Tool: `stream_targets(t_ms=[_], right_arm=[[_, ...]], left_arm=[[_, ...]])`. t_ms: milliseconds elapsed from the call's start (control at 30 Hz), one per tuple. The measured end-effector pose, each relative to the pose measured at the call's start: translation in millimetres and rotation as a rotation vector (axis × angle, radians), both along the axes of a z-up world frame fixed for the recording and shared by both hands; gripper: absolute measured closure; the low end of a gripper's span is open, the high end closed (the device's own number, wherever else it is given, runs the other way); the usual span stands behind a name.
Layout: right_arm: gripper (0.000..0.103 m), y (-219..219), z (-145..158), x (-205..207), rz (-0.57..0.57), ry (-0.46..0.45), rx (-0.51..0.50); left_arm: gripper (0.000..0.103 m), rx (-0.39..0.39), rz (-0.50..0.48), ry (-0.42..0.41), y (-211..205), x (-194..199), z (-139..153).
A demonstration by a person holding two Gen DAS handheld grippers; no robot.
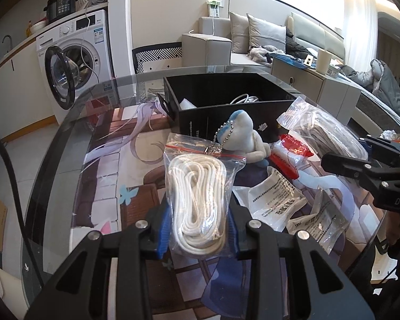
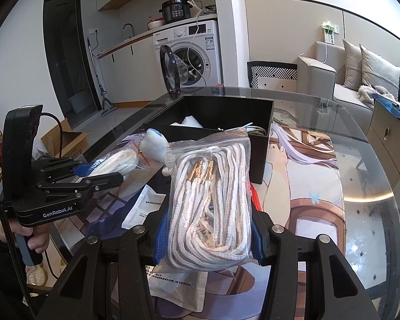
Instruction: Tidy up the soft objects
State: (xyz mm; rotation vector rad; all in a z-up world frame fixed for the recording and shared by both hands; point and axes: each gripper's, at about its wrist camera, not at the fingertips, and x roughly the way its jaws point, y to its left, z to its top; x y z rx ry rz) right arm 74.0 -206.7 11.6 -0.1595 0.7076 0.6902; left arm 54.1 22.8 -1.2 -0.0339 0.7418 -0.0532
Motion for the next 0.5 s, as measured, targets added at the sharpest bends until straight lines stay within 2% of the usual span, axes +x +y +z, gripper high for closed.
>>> stream_targets(t_ms=[500], right_arm=[[0.053,-1.4,11.9,-6.5,-0.003,-0.034,0.013]], left_arm=[[0.070,-0.012,0.012,-0.058,2.1,-7.8,17.6]])
